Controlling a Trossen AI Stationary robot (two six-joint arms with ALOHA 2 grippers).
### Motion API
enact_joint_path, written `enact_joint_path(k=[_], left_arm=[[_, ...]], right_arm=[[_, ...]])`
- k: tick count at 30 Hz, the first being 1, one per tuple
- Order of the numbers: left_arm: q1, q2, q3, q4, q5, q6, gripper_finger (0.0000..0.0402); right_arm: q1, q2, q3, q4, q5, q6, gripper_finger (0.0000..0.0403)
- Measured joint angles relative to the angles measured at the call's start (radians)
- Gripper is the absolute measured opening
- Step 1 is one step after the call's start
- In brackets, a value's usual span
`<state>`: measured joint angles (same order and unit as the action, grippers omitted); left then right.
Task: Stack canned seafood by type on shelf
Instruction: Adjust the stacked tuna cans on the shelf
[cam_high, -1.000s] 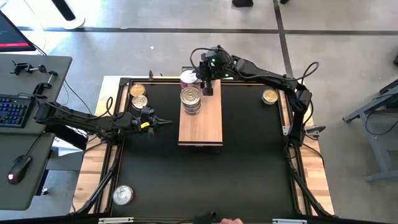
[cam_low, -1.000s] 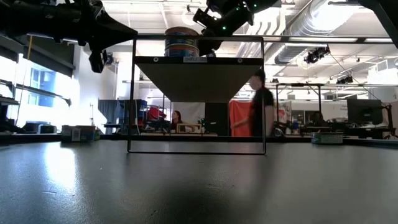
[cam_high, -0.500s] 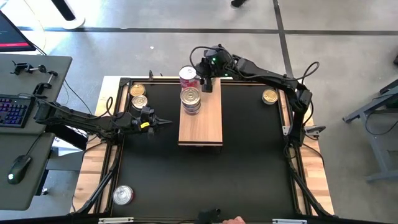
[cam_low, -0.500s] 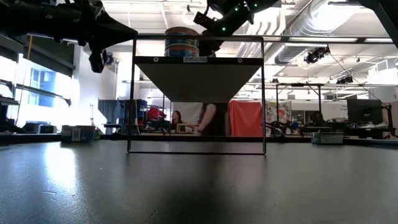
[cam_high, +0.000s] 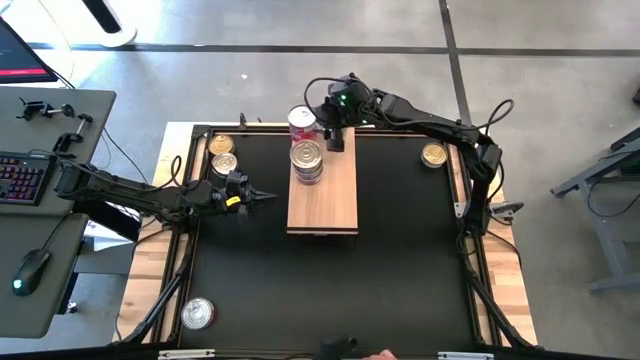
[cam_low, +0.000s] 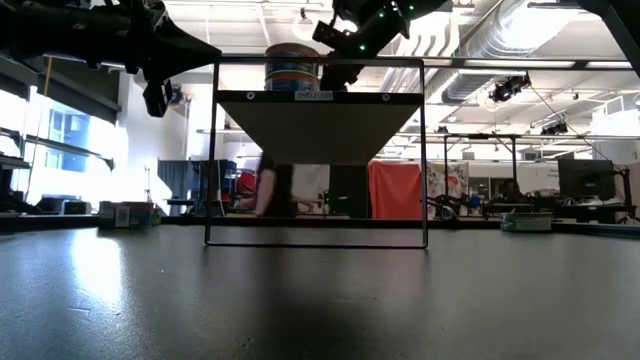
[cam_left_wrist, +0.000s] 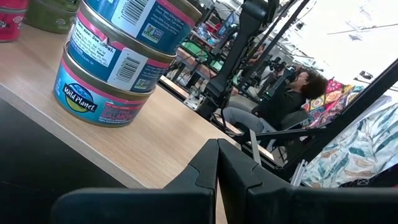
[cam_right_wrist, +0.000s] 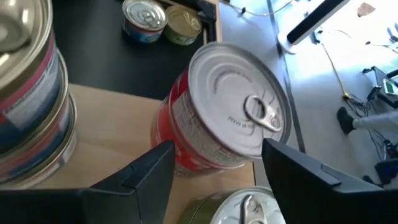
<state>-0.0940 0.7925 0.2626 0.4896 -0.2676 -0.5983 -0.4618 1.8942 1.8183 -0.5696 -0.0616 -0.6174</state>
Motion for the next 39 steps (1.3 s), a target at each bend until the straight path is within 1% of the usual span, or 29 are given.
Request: enact_joint_path(k=[8,10,13,15,18,21,24,28,30,33,36,39], left_arm=[[0.019,0.000,0.014,-0.008,0.007,-0.016,0.0000],[0.028,0.003,0.049,-0.057,0.040,0.026,0.0000],[0.030,0.028,0.137,-0.220,0.057,0.108,0.0000],[0.030,0.062,0.201,-0.323,0.059,0.152,0.0000],[0.030,0.126,0.278,-0.401,0.059,0.194,0.0000],[0.032,0.210,0.328,-0.406,0.058,0.233,0.0000],[0.048,0.298,0.370,-0.402,0.057,0.245,0.0000],[0.093,0.380,0.419,-0.408,0.057,0.243,0.0000],[0.119,0.393,0.449,-0.425,0.059,0.237,0.0000],[0.141,0.379,0.500,-0.521,0.054,0.242,0.0000],[0.149,0.363,0.550,-0.656,0.034,0.304,0.0000],[0.175,0.366,0.563,-0.740,0.038,0.351,0.0000]], right_arm=[[-0.033,-0.044,0.000,-0.016,-0.010,-0.066,0.0231],[-0.055,-0.060,0.000,-0.012,-0.021,-0.071,0.0231],[-0.093,-0.084,0.000,-0.007,-0.021,-0.071,0.0231],[-0.118,-0.097,0.000,-0.008,-0.021,-0.067,0.0231],[-0.153,-0.116,0.000,-0.014,-0.033,-0.063,0.0231],[-0.193,-0.136,0.000,-0.013,-0.079,-0.078,0.0231],[-0.235,-0.152,0.000,0.001,-0.100,-0.096,0.0231],[-0.294,-0.160,0.000,0.012,-0.117,-0.057,0.0231],[-0.316,-0.160,0.000,0.005,-0.130,-0.053,0.0231],[-0.336,-0.160,0.000,-0.006,-0.164,-0.055,0.0231],[-0.346,-0.160,0.000,-0.009,-0.185,-0.055,0.0231],[-0.346,-0.160,0.000,-0.009,-0.185,-0.061,0.0231]])
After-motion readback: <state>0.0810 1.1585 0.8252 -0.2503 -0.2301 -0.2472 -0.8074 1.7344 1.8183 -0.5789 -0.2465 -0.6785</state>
